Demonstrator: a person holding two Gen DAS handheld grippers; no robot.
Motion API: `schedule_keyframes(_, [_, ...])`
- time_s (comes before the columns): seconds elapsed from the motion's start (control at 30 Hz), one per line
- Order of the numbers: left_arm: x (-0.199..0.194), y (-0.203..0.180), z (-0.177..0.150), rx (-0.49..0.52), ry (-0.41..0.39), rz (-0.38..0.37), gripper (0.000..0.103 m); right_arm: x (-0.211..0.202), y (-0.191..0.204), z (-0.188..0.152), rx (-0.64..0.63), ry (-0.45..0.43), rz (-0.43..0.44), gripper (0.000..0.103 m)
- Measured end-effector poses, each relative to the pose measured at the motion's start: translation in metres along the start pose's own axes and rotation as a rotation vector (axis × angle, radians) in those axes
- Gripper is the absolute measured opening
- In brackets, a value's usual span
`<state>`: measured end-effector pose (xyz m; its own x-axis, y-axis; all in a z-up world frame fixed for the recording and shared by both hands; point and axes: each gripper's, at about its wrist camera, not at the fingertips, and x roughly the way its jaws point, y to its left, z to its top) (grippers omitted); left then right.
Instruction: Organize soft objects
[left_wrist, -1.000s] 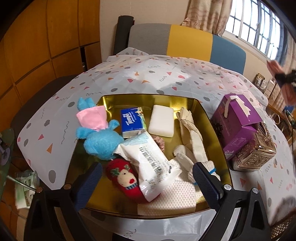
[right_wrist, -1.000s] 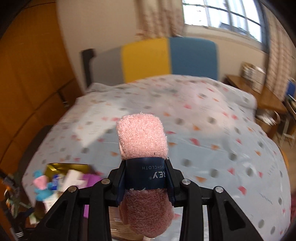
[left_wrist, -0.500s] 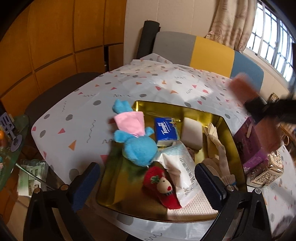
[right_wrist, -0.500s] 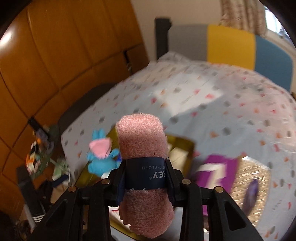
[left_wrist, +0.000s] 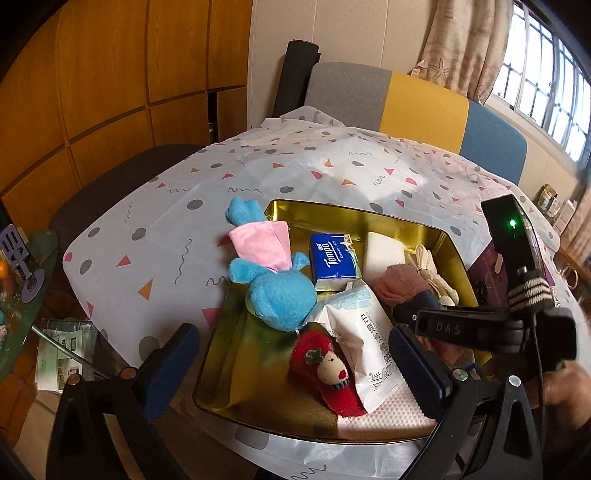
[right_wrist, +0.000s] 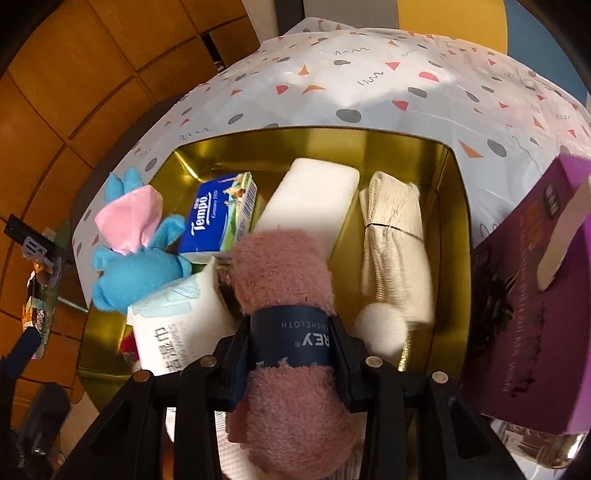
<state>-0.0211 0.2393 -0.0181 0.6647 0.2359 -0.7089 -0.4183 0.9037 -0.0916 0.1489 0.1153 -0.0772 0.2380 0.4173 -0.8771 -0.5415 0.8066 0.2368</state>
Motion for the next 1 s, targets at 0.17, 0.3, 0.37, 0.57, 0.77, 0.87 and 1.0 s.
schedule_keyframes(0.17, [-0.002,-0.003,0.0,0.002,-0.006,-0.011,0.103,-0.012,0.0,-0.004,-0.012,-0.034,0.03,0.046])
schedule_keyframes(0.3, [-0.006,-0.005,0.001,0.0,-0.019,-0.01,0.103,-0.033,0.006,-0.008,-0.042,-0.11,0.012,0.064])
schedule_keyframes(0.37, [-0.009,-0.004,0.002,-0.008,-0.03,-0.021,0.103,-0.044,0.007,-0.011,-0.05,-0.151,-0.004,0.069])
schedule_keyframes(0.57, [-0.021,-0.011,0.002,-0.008,-0.078,-0.017,0.103,-0.081,0.007,-0.027,-0.045,-0.281,-0.079,0.069])
schedule_keyframes(0.77, [-0.035,-0.021,0.001,-0.003,-0.129,0.002,0.103,-0.119,0.001,-0.061,-0.039,-0.397,-0.15,0.069])
schedule_keyframes(0.87, [-0.038,-0.033,-0.004,0.019,-0.13,-0.014,0.103,-0.134,-0.009,-0.083,0.008,-0.455,-0.247,0.069])
schedule_keyframes(1.0, [-0.044,-0.056,-0.012,0.068,-0.131,-0.04,0.103,-0.149,-0.026,-0.104,0.09,-0.486,-0.31,0.069])
